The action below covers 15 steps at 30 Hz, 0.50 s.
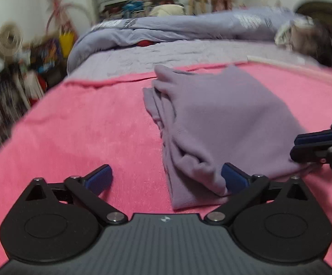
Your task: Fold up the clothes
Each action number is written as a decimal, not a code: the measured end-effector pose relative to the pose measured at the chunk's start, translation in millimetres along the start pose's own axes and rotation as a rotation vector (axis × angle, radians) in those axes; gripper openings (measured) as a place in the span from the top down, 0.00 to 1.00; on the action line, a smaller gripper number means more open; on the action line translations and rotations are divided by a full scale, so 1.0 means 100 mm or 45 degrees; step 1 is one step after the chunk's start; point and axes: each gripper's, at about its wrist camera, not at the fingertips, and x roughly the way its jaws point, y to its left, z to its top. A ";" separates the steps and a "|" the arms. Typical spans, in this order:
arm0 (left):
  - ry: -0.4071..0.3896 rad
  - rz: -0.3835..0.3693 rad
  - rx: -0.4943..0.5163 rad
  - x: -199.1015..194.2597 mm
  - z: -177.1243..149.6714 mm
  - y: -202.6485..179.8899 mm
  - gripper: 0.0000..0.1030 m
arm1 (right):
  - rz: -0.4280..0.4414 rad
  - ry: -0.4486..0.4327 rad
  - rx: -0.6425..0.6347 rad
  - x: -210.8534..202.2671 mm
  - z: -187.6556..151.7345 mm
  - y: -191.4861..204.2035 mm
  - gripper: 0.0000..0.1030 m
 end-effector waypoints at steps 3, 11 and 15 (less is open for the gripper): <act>0.039 -0.074 -0.104 0.03 -0.01 0.18 0.00 | 0.020 -0.002 0.033 0.19 0.33 -0.09 0.88; 0.025 -0.052 -0.080 0.05 -0.03 0.14 0.00 | 0.020 0.087 0.058 1.29 1.08 -0.14 0.88; 0.022 -0.055 -0.077 0.05 -0.04 0.13 0.00 | -0.032 0.097 0.077 1.85 1.29 -0.11 0.93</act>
